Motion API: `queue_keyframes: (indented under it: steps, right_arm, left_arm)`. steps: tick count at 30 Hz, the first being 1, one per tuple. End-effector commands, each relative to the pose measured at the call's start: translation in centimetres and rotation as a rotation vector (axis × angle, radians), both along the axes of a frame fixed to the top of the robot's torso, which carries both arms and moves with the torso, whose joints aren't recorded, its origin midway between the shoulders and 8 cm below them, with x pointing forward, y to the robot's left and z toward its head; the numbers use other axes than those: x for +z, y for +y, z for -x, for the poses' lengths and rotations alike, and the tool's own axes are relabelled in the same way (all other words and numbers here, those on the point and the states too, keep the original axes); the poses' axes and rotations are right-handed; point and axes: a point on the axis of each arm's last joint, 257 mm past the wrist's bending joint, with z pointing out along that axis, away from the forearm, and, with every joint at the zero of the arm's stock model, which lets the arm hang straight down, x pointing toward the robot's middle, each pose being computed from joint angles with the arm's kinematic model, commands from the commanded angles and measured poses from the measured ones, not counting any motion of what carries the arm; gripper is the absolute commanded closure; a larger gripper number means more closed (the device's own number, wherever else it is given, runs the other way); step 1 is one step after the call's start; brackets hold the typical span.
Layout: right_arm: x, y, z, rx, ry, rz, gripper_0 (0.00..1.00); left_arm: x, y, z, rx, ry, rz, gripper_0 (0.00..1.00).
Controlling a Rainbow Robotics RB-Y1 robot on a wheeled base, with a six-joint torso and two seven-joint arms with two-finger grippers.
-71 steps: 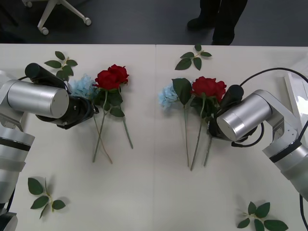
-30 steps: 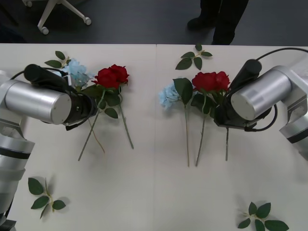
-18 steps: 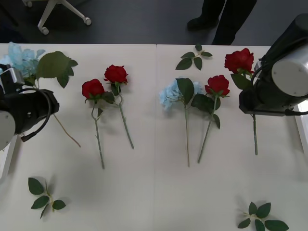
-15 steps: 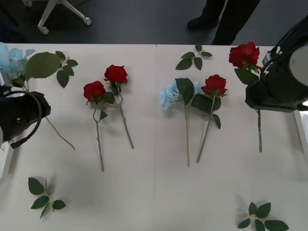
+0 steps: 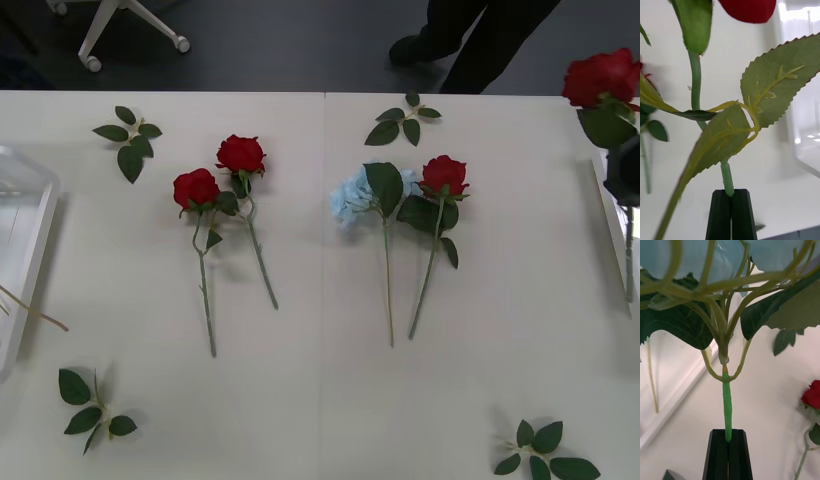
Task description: Put the red flowers into the right box and the blue flowers into the left box
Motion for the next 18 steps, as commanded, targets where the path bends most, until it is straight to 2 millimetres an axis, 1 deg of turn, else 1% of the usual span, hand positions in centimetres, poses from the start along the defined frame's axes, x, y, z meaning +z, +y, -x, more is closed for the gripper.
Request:
queue_keyframes:
  steps: [1,2,3,4,5,7,8,9,10,11,12,15,16,17,18]
  right_arm:
    - [0.2,-4.9,1.0,-0.017,-0.007,0.065,1.00]
    - [0.1,-6.0,1.2,-0.031,-0.009,0.072,1.00]
    - [-0.2,-6.7,1.3,-0.032,-0.005,0.077,1.00]
    - [-0.2,-6.7,1.3,-0.032,-0.005,0.077,1.00]
    - [-0.3,-8.9,1.6,-0.037,-0.014,0.107,1.00]
    - [-0.3,-11.0,1.7,-0.054,-0.028,0.134,1.00]
    - [-0.3,-11.3,1.6,-0.054,-0.032,0.140,1.00]
    - [-0.3,-12.7,1.6,-0.065,-0.040,0.161,1.00]
    - [-0.4,-13.6,1.6,-0.069,-0.045,0.176,1.00]
    - [-0.4,-13.9,1.6,-0.069,-0.047,0.181,1.00]
    - [-0.4,-15.2,1.6,-0.076,-0.052,0.205,1.00]
    - [-0.5,-17.6,1.4,-0.084,-0.058,0.261,1.00]
    - [-0.7,-18.3,1.4,-0.086,-0.055,0.278,1.00]
    - [-0.7,-18.6,1.3,-0.087,-0.058,0.284,1.00]
    - [-0.7,-19.5,1.2,-0.094,-0.063,0.302,1.00]
  left_arm:
    - [1.2,3.8,1.2,-0.003,0.049,-0.168,1.00]
    - [1.3,5.0,1.4,0.011,0.058,-0.187,1.00]
    - [1.4,5.8,1.4,0.018,0.059,-0.198,1.00]
    - [1.4,5.8,1.4,0.018,0.059,-0.198,1.00]
    - [1.5,8.0,1.4,0.041,0.059,-0.215,1.00]
    - [1.5,9.8,1.2,0.050,0.052,-0.219,1.00]
    - [1.3,10.1,1.1,0.049,0.053,-0.221,1.00]
    - [1.2,11.4,1.1,0.049,0.053,-0.233,1.00]
    - [1.0,12.3,1.1,0.049,0.053,-0.242,1.00]
    - [1.0,12.8,1.1,0.050,0.052,-0.248,1.00]
    - [0.4,13.9,1.1,0.046,0.060,-0.257,1.00]
    - [-1.0,16.1,1.5,0.032,0.095,-0.296,1.00]
    - [-1.2,16.8,1.5,0.025,0.104,-0.316,1.00]
    - [-1.6,17.1,1.7,0.022,0.112,-0.320,1.00]
    - [-2.3,17.6,1.7,0.003,0.121,-0.339,1.00]
